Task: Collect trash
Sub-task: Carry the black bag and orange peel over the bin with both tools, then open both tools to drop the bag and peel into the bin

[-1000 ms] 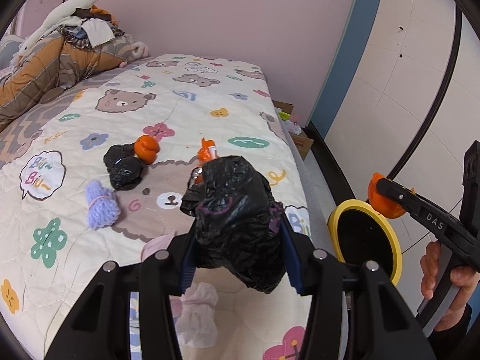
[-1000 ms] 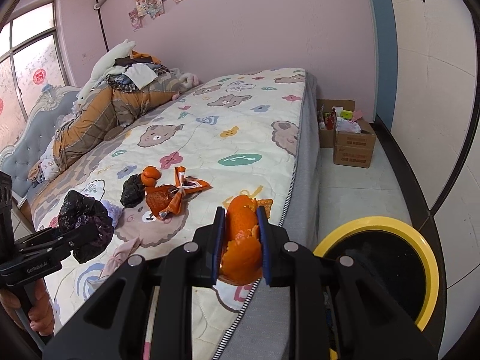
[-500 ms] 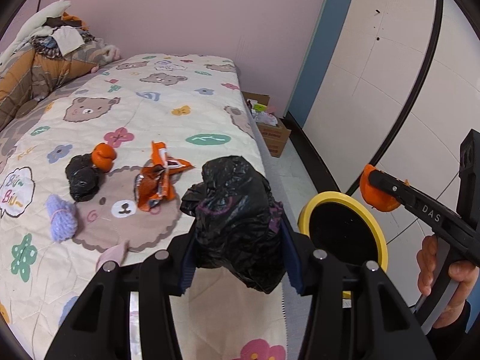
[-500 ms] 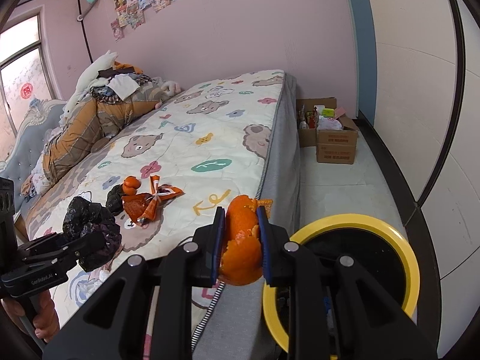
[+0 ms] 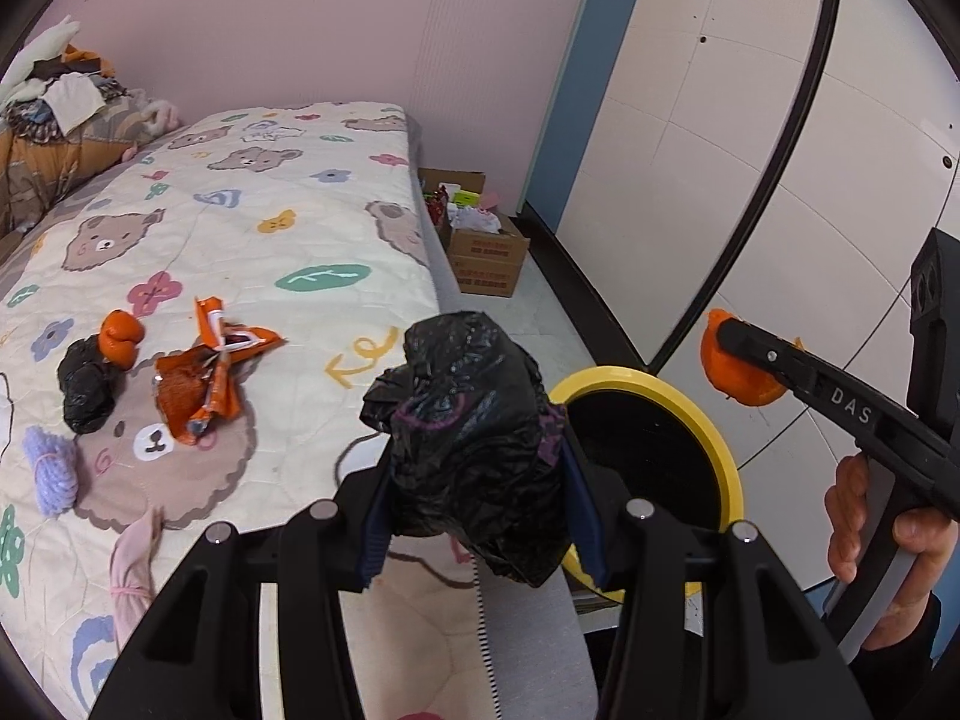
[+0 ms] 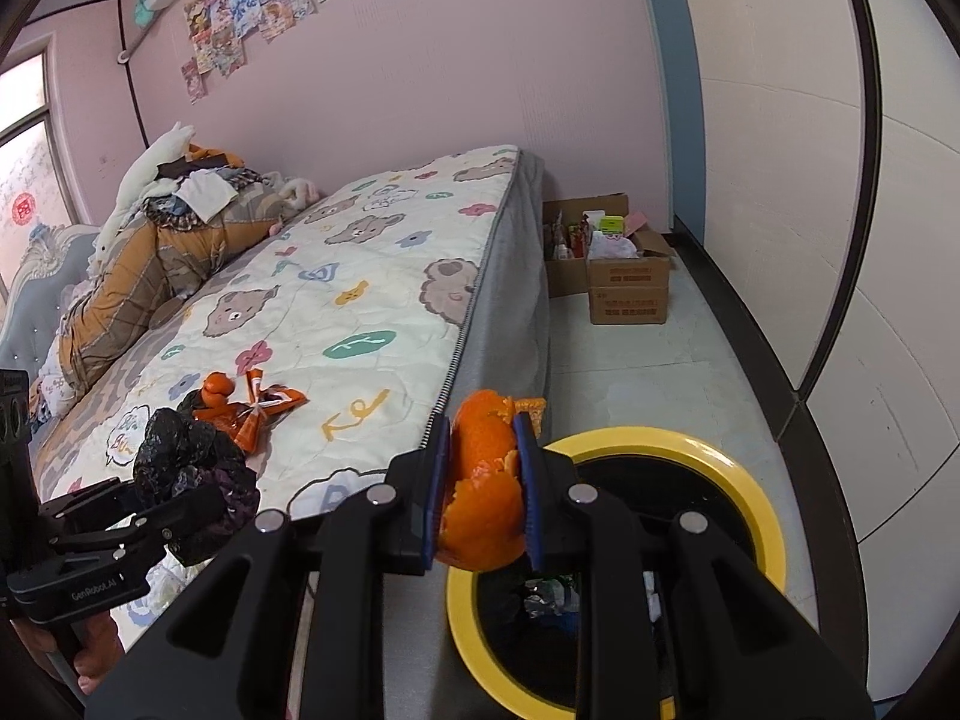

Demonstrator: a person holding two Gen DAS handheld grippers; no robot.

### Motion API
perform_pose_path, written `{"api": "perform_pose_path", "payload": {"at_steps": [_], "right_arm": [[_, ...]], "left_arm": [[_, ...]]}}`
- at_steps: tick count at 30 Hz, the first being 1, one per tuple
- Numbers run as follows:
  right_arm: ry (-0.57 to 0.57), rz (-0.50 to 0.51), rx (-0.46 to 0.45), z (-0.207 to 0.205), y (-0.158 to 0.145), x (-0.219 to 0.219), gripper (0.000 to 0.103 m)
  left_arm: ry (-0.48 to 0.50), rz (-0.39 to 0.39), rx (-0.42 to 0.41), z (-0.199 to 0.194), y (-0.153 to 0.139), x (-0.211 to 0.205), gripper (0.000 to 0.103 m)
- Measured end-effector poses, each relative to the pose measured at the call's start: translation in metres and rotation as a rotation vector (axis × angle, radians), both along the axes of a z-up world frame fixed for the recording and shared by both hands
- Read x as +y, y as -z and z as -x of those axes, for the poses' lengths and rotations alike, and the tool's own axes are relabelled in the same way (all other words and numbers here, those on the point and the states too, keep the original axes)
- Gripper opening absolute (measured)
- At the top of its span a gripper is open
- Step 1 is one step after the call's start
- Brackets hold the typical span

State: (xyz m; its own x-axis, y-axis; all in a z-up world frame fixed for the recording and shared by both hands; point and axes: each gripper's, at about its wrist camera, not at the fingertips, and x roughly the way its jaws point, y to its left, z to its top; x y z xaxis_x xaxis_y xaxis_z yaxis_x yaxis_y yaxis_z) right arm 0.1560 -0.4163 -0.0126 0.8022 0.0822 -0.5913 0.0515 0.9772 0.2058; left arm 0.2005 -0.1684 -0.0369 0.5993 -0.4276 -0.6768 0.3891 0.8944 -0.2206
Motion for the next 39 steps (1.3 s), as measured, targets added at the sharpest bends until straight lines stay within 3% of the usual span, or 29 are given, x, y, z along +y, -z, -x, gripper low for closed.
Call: {"api": "perform_pose_path", "payload": {"at_steps": [16, 39], "right_arm": [[0.075, -0.027, 0.022, -0.001, 0.013, -0.042, 0.021], [0.16, -0.095, 0.113, -0.027, 0.064, -0.09, 0.021]], "left_arm": [[0.091, -0.024, 0.033, -0.012, 0.021, -0.059, 0.046], [0.169, -0.049, 0.148, -0.031, 0.076, -0.125, 0.047]]}}
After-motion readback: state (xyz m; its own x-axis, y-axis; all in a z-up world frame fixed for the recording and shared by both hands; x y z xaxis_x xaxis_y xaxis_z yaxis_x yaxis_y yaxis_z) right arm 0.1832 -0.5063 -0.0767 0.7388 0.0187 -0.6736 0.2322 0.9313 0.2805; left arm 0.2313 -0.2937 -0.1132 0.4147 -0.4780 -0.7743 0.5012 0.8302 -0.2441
